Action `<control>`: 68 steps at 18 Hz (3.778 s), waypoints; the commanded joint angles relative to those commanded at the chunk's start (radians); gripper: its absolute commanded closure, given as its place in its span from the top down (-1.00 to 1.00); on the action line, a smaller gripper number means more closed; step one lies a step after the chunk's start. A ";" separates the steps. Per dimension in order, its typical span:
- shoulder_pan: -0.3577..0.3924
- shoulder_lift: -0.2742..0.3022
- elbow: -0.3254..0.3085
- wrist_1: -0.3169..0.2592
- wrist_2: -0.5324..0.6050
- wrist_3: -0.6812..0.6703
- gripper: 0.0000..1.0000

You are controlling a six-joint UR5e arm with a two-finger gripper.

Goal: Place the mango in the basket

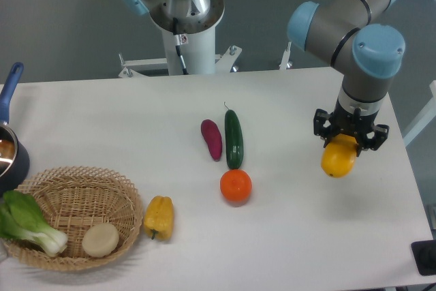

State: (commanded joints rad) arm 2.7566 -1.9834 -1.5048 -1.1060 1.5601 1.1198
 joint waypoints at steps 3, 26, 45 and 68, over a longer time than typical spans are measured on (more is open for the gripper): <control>-0.005 0.000 0.002 0.000 -0.003 -0.003 -0.56; -0.664 0.014 0.003 0.189 -0.029 -0.368 -0.32; -0.847 -0.029 -0.115 0.199 0.003 -0.376 1.00; -0.201 0.098 -0.147 0.196 0.049 -0.173 1.00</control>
State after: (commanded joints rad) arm 2.5554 -1.8852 -1.6521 -0.9097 1.6093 0.9463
